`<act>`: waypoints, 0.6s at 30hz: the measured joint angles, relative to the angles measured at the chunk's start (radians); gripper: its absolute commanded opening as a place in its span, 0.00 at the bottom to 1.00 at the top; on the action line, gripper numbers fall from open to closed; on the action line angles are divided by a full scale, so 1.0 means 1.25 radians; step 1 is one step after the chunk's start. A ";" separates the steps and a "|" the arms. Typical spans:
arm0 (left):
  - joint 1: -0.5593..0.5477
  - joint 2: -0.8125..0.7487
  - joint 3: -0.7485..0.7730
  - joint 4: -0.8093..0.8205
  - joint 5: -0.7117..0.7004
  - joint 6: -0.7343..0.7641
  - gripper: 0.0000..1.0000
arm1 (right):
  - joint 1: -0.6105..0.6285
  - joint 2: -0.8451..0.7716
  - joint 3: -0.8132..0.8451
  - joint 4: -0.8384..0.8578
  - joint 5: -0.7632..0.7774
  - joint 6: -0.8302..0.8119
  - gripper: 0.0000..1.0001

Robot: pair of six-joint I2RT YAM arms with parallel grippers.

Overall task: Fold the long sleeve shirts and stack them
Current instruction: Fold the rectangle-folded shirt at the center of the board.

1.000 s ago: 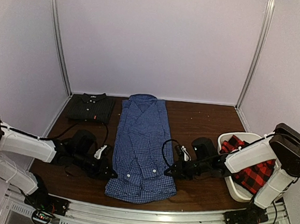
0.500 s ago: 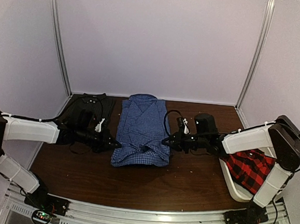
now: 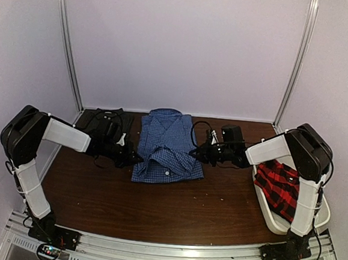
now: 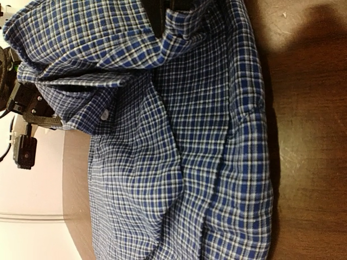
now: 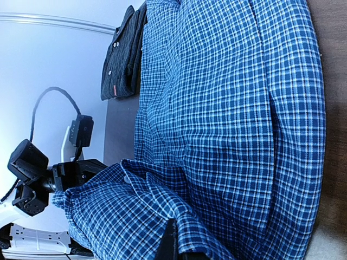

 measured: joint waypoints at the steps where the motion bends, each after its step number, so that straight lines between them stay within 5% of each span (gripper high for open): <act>1: 0.000 0.001 0.002 0.000 -0.001 0.000 0.00 | -0.004 0.000 0.002 0.000 0.000 0.000 0.00; 12: 0.007 0.003 0.061 -0.003 -0.030 0.006 0.00 | -0.018 0.017 0.042 0.006 0.001 0.000 0.01; 15: 0.008 0.012 0.070 -0.003 -0.034 0.013 0.25 | -0.023 0.025 0.045 0.006 0.002 -0.003 0.26; 18: 0.010 0.026 0.075 -0.005 -0.038 0.027 0.47 | -0.027 0.027 0.045 0.003 0.008 -0.004 0.41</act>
